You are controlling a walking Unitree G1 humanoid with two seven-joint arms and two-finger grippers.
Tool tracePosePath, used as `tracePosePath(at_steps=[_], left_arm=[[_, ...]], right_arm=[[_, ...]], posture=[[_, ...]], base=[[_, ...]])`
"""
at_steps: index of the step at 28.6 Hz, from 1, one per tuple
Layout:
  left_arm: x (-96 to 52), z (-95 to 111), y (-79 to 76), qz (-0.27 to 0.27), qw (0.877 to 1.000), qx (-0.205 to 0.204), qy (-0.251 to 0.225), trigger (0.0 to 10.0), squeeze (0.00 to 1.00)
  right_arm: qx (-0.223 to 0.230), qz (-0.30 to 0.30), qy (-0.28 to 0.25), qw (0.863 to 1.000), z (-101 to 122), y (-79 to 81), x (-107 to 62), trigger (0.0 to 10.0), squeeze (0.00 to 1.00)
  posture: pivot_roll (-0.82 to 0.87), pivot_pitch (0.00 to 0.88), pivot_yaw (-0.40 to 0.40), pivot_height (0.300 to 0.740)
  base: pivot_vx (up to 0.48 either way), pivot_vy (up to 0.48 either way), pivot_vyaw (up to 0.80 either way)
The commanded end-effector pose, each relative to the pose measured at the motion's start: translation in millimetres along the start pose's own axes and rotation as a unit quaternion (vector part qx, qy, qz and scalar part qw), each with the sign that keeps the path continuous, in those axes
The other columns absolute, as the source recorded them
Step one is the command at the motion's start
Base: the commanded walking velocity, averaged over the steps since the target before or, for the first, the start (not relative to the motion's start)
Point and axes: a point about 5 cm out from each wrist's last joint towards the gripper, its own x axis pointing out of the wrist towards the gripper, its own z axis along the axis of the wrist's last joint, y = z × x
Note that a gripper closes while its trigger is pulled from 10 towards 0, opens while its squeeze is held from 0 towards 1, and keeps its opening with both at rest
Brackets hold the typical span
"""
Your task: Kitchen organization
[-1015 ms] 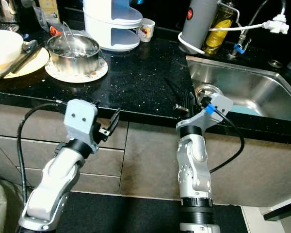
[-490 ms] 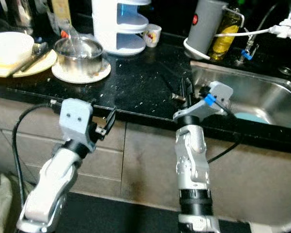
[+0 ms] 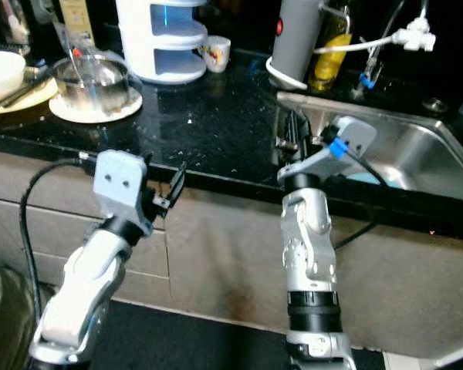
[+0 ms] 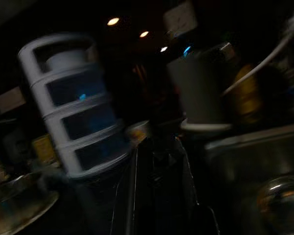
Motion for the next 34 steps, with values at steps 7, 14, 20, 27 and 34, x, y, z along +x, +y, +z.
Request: tracePosePath(at_steps=[7, 14, 20, 27, 34], left_arm=[[2.3, 0.3, -3.3, -0.009, 1.000, -0.010, -0.005, 10.0, 0.00], [2.2, -0.2, -4.9, -0.012, 1.000, -0.011, -0.003, 10.0, 0.00], [1.6, -0.7, -2.8, 0.000, 1.000, -0.019, -0.005, 10.0, 0.00], [1.6, -1.0, -2.0, 0.002, 1.000, -0.018, -0.003, 10.0, 0.00], [2.2, -2.1, 0.4, 0.006, 1.000, -0.019, 0.003, 10.0, 0.00]], right_arm=[[-0.006, 0.002, -0.002, 1.000, 4.1, -2.0, 2.4, 10.0, 0.00], [-0.003, 0.001, 0.001, 1.000, 4.1, -2.4, 2.8, 10.0, 0.00], [-0.010, 0.008, 0.005, 1.000, 4.1, -2.1, 3.5, 10.0, 0.00], [-0.010, 0.009, 0.007, 1.000, 3.4, -1.8, 3.6, 10.0, 0.00], [-0.007, 0.005, 0.008, 1.000, 4.2, -2.5, 5.1, 10.0, 0.00]], posture=[[0.17, 0.000, -0.165, 0.740], [0.16, 0.001, -0.169, 0.740], [0.16, 0.002, -0.171, 0.740], [0.16, 0.002, -0.170, 0.740], [0.16, 0.004, -0.170, 0.740]], base=[[0.000, -0.076, 0.00], [0.000, -0.057, 0.00], [0.000, -0.242, 0.00], [0.000, 0.000, 0.00], [0.000, 0.000, 0.00]])
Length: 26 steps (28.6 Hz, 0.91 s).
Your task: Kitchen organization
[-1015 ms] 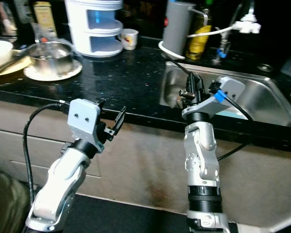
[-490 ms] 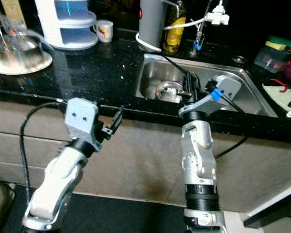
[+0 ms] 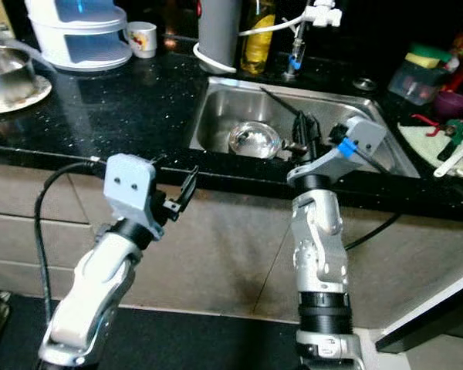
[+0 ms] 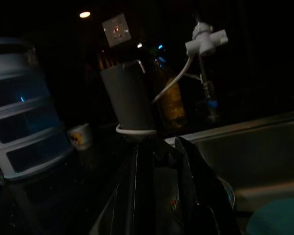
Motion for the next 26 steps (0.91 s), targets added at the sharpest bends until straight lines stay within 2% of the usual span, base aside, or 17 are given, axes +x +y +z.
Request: tracePosePath(at_steps=[1, 7, 16, 26], left_arm=[[0.1, -3.5, 0.2, 0.000, 1.000, -0.001, 0.011, 10.0, 0.00], [1.6, 1.8, 3.3, 0.000, 1.000, 0.002, 0.003, 10.0, 0.00], [5.0, 11.6, 6.3, 0.003, 1.000, 0.004, -0.014, 10.0, 0.00], [10.1, 26.3, 10.3, 0.007, 0.999, 0.007, -0.039, 10.0, 0.00]], right_arm=[[0.003, -0.004, -0.001, 1.000, 1.9, -1.1, 1.8, 10.0, 0.00], [0.002, -0.006, -0.005, 1.000, 5.2, -3.4, 4.4, 10.0, 0.00], [-0.017, -0.028, 0.007, 0.999, 5.0, -12.3, 5.3, 10.0, 0.00], [-0.016, -0.054, 0.024, 0.998, 5.1, -21.2, 9.2, 10.0, 0.00]], posture=[[0.16, 0.004, -0.170, 0.740], [0.16, 0.005, -0.170, 0.740], [0.17, 0.005, -0.170, 0.740], [0.17, 0.004, -0.170, 0.740]], base=[[0.000, 0.000, 0.00], [0.000, 0.000, 0.00], [0.255, 0.000, 0.00], [0.273, 0.000, 0.00]])
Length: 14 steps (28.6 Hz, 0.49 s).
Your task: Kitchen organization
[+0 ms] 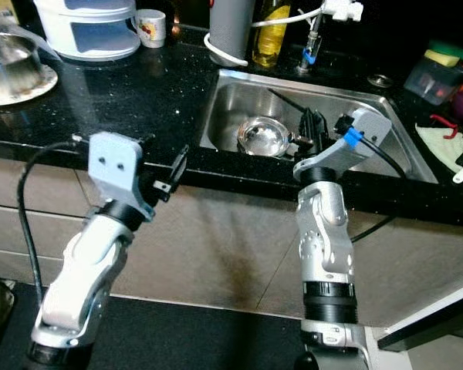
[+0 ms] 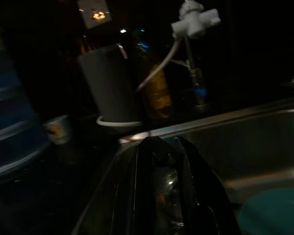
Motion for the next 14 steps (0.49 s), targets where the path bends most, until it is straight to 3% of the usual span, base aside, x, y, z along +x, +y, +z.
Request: tracePosePath(at_steps=[1, 10, 14], left_arm=[[-0.7, 0.2, -0.8, -0.003, 1.000, -0.003, 0.005, 10.0, 0.00], [0.2, 2.1, -2.5, -0.007, 1.000, -0.001, 0.002, 10.0, 0.00], [0.9, 2.8, -2.4, -0.008, 1.000, 0.000, 0.001, 10.0, 0.00]], right_arm=[[0.000, -0.011, 0.007, 1.000, -0.1, -4.9, 1.1, 10.0, 0.00], [0.002, -0.011, 0.012, 1.000, 0.0, -4.9, 2.5, 10.0, 0.00], [0.003, -0.009, 0.008, 1.000, 1.3, -4.4, 3.3, 10.0, 0.00]], posture=[[0.17, 0.004, -0.170, 0.740], [0.17, 0.000, -0.171, 0.740], [0.17, 0.000, -0.172, 0.740]], base=[[0.274, 0.000, 0.00], [0.276, 0.000, -0.80], [0.277, 0.000, 0.00]])
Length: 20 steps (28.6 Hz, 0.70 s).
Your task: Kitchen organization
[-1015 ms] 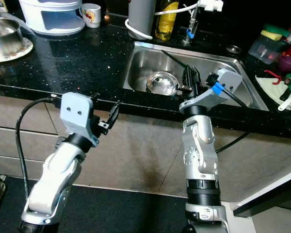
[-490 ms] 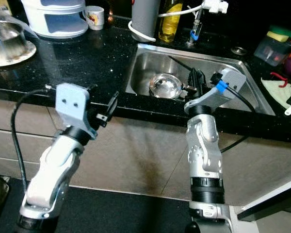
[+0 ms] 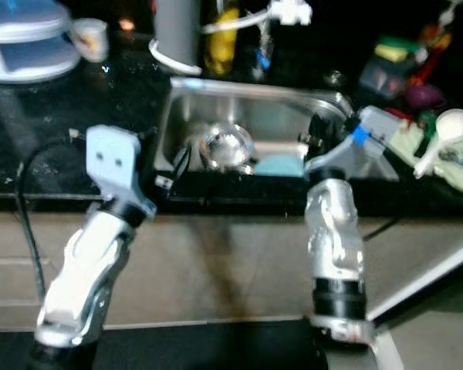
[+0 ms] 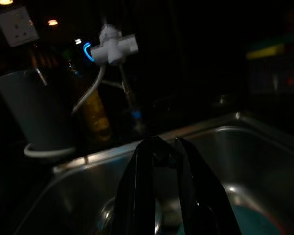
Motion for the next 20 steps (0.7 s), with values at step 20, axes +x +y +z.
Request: tracePosePath(at_steps=[20], left_arm=[[-38.0, -19.7, -12.4, 0.006, 0.997, -0.008, 0.074, 10.0, 0.00]], right_arm=[[-0.145, 0.023, 0.096, 0.985, -20.3, 3.9, 4.4, 10.0, 0.00]], posture=[[0.17, 0.009, -0.171, 0.740]], base=[[0.096, 0.000, 0.00]])
